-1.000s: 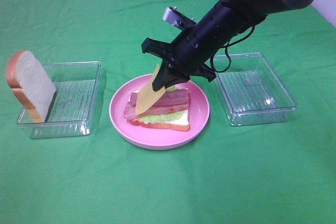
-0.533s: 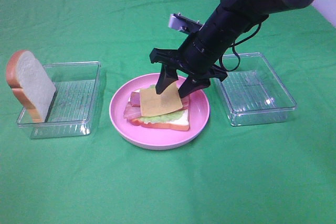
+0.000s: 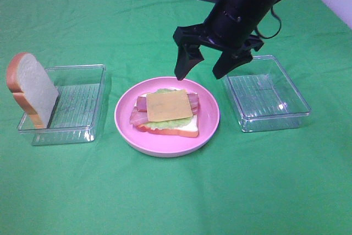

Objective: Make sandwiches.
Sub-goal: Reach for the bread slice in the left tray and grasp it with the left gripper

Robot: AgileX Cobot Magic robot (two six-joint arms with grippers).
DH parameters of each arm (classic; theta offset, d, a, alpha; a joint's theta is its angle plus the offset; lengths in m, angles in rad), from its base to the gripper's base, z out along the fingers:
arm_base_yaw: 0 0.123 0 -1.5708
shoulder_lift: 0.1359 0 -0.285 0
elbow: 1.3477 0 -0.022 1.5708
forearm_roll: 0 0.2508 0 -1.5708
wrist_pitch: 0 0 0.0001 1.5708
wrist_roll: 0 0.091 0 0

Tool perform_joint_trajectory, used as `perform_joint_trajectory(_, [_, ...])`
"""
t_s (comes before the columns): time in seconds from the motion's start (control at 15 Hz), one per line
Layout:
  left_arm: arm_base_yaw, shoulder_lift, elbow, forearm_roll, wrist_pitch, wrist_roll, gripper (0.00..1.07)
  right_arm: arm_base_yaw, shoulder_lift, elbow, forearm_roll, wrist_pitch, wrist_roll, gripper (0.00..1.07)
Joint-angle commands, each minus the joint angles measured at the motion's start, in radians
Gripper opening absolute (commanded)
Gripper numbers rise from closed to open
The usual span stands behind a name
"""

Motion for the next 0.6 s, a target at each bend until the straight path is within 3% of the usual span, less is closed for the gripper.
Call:
perform_joint_trajectory(0.07, [-0.006, -0.02, 0.002, -0.004, -0.012, 0.002, 0.78, -0.001, -0.128, 0.046, -0.075, 0.107, 0.012, 0.8])
perform_joint_trajectory(0.27, [-0.006, -0.02, 0.002, -0.004, -0.012, 0.002, 0.78, -0.001, -0.373, 0.21, -0.105, 0.127, 0.031, 0.8])
perform_joint_trajectory(0.33, [-0.006, -0.02, 0.002, -0.004, -0.012, 0.002, 0.78, -0.001, -0.553, 0.355, -0.105, 0.129, 0.031, 0.8])
perform_joint_trajectory(0.4, [-0.006, -0.02, 0.002, -0.004, -0.012, 0.002, 0.78, -0.001, -0.592, 0.388, -0.105, 0.13, 0.031, 0.79])
perform_joint_trajectory(0.6, [-0.006, -0.02, 0.002, -0.004, -0.012, 0.002, 0.78, -0.001, -0.879, 0.631, -0.107, 0.14, 0.03, 0.79])
